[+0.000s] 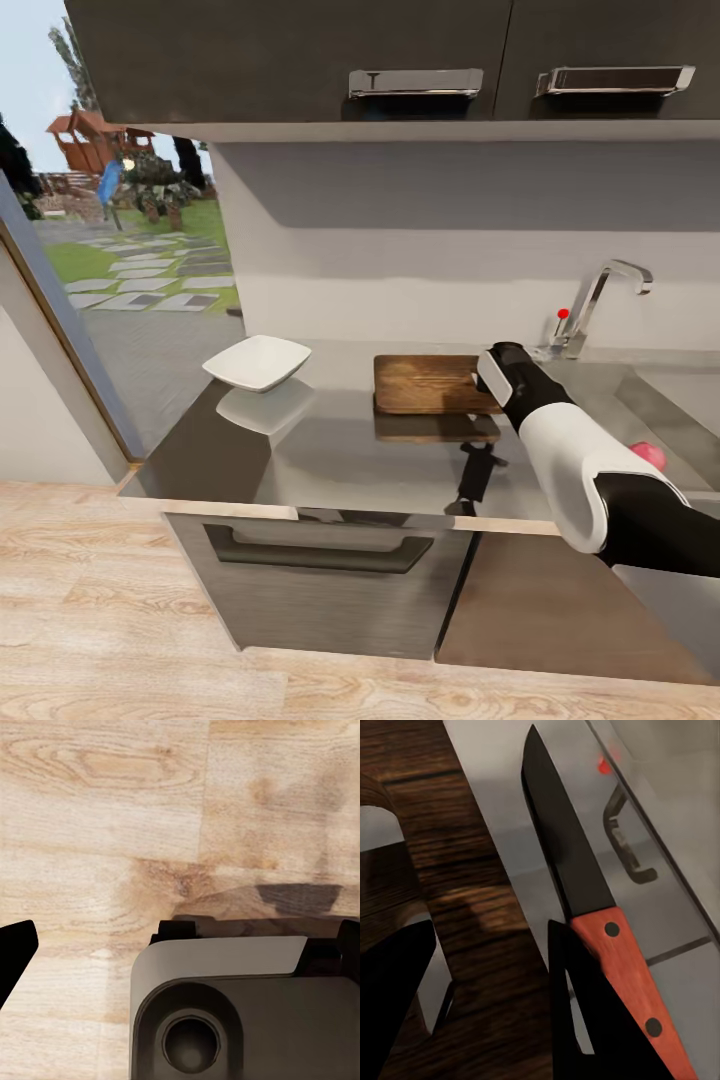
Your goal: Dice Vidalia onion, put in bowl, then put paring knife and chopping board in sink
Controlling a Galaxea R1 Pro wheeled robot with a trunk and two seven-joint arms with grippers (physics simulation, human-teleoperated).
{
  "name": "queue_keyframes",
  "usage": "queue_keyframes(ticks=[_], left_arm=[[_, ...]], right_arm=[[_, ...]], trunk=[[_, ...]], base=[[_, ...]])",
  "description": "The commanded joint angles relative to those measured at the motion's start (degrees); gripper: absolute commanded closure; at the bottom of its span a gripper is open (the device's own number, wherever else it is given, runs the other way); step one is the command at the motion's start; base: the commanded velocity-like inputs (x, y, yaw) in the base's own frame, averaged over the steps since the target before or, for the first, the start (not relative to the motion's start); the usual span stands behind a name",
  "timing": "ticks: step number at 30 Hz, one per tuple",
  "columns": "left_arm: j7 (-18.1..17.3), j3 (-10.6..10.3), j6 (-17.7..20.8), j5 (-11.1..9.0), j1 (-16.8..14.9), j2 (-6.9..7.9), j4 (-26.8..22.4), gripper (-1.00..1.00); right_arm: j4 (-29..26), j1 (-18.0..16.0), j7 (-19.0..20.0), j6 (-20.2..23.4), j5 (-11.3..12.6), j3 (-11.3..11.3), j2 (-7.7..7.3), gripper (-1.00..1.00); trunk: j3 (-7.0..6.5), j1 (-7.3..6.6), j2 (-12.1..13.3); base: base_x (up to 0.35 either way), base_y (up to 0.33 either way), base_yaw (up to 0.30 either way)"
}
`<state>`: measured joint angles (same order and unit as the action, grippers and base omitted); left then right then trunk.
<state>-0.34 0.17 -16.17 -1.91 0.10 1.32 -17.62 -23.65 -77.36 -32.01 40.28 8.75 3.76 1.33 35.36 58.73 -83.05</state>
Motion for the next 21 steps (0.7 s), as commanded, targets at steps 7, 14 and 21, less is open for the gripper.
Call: queue_keyframes(ticks=[7,14,21], left_arm=[[0.0,0.0,-0.1,-0.2,0.1,0.00,-0.1,-1.00],[0.0,0.0,-0.1,-0.2,0.0,0.00,-0.1,-1.00],[0.0,0.0,-0.1,-0.2,0.1,0.00,-0.1,-1.00]], right_arm=[[0.0,0.0,-0.5,0.0,0.7,0.2,0.08,1.00],[0.4,0.0,-0.4,0.0,0.7,0.1,0.05,1.00],[0.5,0.0,-0.3,0.0,1.3,0.1,-0.05,1.00]], trunk=[[0.05,0.00,0.0],[0.05,0.00,0.0],[0.05,0.00,0.0]], base=[[0.000,0.000,0.000],[0.000,0.000,0.000],[0.000,0.000,0.000]])
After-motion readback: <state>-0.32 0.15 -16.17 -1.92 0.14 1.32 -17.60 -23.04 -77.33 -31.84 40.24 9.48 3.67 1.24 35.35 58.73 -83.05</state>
